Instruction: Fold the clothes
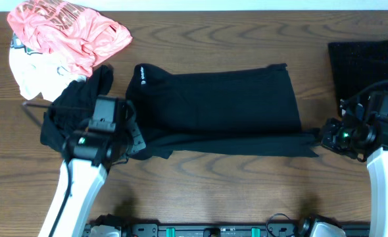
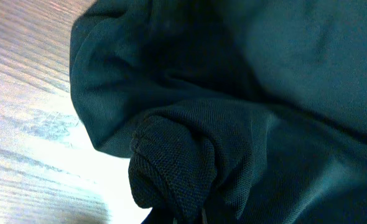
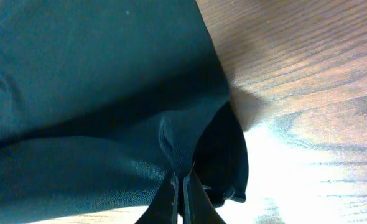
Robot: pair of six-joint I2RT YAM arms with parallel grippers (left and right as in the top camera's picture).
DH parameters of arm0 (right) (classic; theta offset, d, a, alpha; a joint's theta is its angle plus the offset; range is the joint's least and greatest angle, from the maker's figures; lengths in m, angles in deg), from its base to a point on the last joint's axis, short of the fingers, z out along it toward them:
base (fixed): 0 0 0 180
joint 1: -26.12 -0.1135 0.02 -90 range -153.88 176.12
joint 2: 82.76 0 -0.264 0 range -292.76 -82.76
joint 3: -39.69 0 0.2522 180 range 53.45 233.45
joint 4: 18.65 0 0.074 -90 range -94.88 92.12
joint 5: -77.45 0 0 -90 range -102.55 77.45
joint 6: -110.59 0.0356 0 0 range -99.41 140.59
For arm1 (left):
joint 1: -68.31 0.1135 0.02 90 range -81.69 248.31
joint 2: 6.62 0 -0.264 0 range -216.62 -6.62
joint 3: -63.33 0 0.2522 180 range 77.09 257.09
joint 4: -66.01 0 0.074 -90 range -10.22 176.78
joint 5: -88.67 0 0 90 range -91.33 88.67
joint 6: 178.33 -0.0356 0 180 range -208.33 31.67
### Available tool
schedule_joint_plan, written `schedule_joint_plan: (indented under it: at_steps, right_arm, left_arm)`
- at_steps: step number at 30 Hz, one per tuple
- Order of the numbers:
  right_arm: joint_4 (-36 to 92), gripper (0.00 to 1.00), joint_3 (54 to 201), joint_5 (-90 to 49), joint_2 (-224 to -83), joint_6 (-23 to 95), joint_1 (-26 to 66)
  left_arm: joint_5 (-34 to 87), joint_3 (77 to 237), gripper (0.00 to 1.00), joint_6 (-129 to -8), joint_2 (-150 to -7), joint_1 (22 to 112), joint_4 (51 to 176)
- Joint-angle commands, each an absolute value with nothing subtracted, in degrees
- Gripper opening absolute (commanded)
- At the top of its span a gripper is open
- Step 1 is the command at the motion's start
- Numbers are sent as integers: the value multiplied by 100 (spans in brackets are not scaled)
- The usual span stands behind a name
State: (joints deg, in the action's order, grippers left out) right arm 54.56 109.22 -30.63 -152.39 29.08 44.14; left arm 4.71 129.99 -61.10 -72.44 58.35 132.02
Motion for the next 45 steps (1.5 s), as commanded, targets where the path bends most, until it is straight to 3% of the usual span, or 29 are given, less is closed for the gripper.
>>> schedule_joint_plan:
  at_steps: [1, 28, 30, 31, 34, 36, 40, 45]
  right_arm:
    - [5327, 1, 10944, -3035, -15464, 2816, 4368]
    - [3711, 1, 10292, -3068, -16443, 2718, 4366]
    - [3679, 1, 10292, -3083, -16443, 2718, 4366]
    - [3665, 9, 10292, -3083, -16443, 2718, 4366]
    - [3646, 55, 10292, -3083, -16443, 2716, 4366]
    - [3631, 70, 10292, -3083, -16443, 2716, 4366]
    - [3615, 76, 10295, -3105, -16443, 2711, 4366]
    - [3665, 70, 10295, -3437, -16441, 2659, 4366]
  left_arm:
    - [307, 13095, 6, -6305, -7742, 5853, 13043]
    - [-291, 13095, 7, -6480, -8874, 5853, 11690]
    - [-291, 13095, 21, -6480, -8918, 5853, 11651]
    - [-291, 13095, 33, -6480, -8929, 5853, 11629]
    - [-294, 13095, 70, -6504, -8935, 5853, 11563]
    - [-294, 13095, 87, -6524, -8935, 5853, 11522]
    - [-289, 13095, 92, -6524, -8935, 5853, 11513]
    - [-130, 13095, 92, -6528, -8911, 5853, 11793]
